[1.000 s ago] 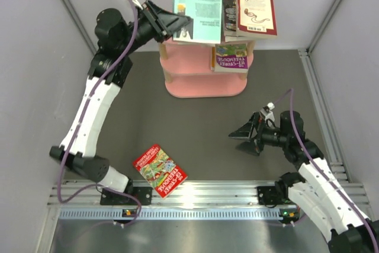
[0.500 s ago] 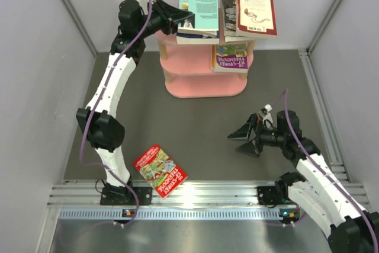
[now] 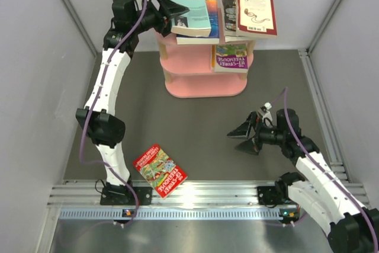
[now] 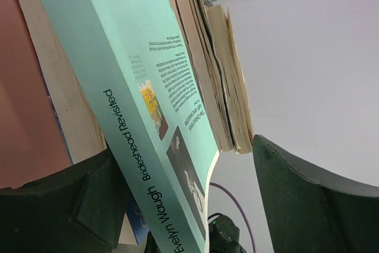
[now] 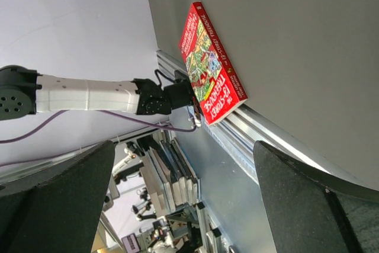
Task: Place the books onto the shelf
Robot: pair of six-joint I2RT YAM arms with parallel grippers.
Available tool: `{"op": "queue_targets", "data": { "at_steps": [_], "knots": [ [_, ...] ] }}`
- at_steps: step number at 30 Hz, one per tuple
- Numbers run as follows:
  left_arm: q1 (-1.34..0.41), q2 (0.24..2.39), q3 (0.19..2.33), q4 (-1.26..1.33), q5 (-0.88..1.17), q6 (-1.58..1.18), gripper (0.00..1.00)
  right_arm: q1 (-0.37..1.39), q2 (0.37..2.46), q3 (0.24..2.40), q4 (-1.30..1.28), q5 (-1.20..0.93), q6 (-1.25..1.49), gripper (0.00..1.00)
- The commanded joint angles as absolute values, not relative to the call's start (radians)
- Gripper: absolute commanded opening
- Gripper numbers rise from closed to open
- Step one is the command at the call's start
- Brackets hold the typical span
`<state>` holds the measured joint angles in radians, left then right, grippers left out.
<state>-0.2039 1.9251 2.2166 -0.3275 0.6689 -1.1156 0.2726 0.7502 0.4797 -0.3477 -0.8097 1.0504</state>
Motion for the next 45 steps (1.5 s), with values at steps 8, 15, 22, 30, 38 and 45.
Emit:
{"op": "queue_targets", "data": {
  "at_steps": [8, 15, 22, 30, 38, 45],
  "knots": [
    [-0.206, 2.020, 2.388, -0.413, 0.709, -1.005, 0.69, 0.267, 0.752, 0.514, -0.301, -0.804, 1.069, 1.00],
    [-0.207, 2.037, 2.537, -0.647, 0.511, -0.784, 0.90, 0.261, 0.746, 0.508, -0.304, -0.808, 1.072, 1.00],
    [-0.307, 1.846, 2.416, -0.713, 0.010, -0.480, 0.97, 0.256, 0.752, 0.500, -0.310, -0.808, 1.074, 1.00],
    [-0.362, 1.821, 2.395, -0.691, -0.236, -0.408, 0.98, 0.256, 0.759, 0.483, -0.296, -0.804, 1.085, 1.00],
    [-0.368, 1.887, 2.399, -0.621, -0.219, -0.411, 0.96, 0.252, 0.758, 0.472, -0.298, -0.808, 1.085, 1.00],
    [-0.393, 1.937, 2.444, -0.580, -0.198, -0.426, 0.94, 0.233, 0.768, 0.465, -0.298, -0.819, 1.074, 1.00]
  ]
}}
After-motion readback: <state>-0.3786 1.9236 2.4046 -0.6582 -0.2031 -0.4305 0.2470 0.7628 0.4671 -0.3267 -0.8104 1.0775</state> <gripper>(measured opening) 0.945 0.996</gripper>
